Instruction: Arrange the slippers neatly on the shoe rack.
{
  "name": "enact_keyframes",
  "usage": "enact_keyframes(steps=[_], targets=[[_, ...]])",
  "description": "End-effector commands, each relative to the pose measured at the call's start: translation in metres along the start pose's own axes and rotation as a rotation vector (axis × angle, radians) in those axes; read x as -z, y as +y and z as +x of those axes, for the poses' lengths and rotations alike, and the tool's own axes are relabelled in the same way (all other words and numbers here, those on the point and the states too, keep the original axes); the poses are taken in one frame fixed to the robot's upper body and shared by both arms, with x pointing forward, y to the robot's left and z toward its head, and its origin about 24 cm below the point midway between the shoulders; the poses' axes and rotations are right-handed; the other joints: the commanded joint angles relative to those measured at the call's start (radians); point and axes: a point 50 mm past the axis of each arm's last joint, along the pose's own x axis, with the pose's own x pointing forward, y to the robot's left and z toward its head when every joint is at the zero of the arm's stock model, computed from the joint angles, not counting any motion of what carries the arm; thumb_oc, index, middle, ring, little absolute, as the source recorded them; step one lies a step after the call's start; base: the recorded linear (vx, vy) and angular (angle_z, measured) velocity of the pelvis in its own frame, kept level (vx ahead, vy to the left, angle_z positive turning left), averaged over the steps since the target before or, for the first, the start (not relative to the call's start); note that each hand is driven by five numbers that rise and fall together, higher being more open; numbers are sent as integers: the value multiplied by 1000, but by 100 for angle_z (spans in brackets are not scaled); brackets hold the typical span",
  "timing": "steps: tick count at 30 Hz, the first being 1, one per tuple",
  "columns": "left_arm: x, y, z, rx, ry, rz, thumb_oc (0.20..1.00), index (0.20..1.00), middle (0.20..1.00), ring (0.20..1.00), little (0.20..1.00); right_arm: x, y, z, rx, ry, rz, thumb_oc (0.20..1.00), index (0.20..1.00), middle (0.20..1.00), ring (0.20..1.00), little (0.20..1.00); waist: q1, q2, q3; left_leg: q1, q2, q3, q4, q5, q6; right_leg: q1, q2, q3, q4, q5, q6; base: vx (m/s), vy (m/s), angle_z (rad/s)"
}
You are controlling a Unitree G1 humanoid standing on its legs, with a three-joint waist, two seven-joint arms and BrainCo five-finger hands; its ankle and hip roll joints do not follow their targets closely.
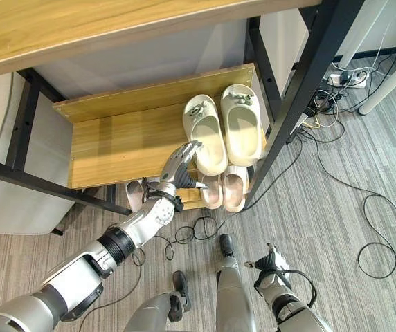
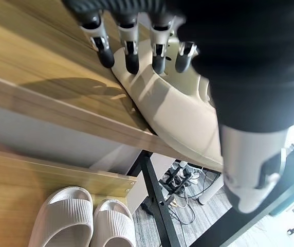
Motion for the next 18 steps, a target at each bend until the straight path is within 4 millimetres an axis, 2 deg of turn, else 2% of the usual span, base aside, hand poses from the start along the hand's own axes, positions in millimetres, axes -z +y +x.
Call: enact_keyframes(steps=[1,6,10,13,14,15,16,18], targets=[[-14,21,20,-103,-57,33,1000,1000,1000,1000,1000,0,-13,5,49,-4,-6,1000,1000,1000,1000,1000,-8,31,7,-112,86,-80,-41,91,-58,-53,-20,-28,131,-129,24,0,0,0],[-6,26,21,-121,-27,56,1000,1000,1000,1000,1000,-2,-11,5,37,-5,5,1000,1000,1000,1000,1000,0,28,4,-104,86,-85,-44,91,-60,-39,-22,-36,128,-131,26,7,-1,0],[5,38,25,-165,17,75,1000,1000,1000,1000,1000,-3,-7,4,10,1,18,1000,1000,1000,1000,1000,7,22,-3,-87,82,-95,-55,93,-63,-10,-24,-44,116,-134,29,36,-9,5],[7,64,39,-255,39,99,1000,1000,1000,1000,1000,-6,-2,2,-18,-7,22,1000,1000,1000,1000,1000,11,16,-12,-76,80,-103,-61,96,-68,14,-24,-53,107,-137,32,36,-13,12],[7,79,46,-296,37,116,1000,1000,1000,1000,1000,-7,-1,2,-27,-12,20,1000,1000,1000,1000,1000,14,13,-15,-73,80,-107,-65,98,-71,22,-22,-56,102,-137,33,21,-6,13],[7,79,46,-297,37,116,1000,1000,1000,1000,1000,-7,-1,2,-27,-13,20,1000,1000,1000,1000,1000,13,13,-14,-72,80,-107,-65,98,-71,23,-22,-56,102,-137,33,20,-15,10],[1,100,54,-353,12,127,1000,1000,1000,1000,1000,-10,0,2,-35,-26,24,1000,1000,1000,1000,1000,17,10,-16,-62,80,-111,-71,99,-72,37,-22,-62,99,-140,34,13,-20,8],[-4,119,58,-399,-19,118,1000,1000,1000,1000,1000,-12,1,2,-47,-35,20,1000,1000,1000,1000,1000,22,4,-14,-56,80,-115,-71,100,-74,48,-22,-68,98,-143,35,17,-20,9]])
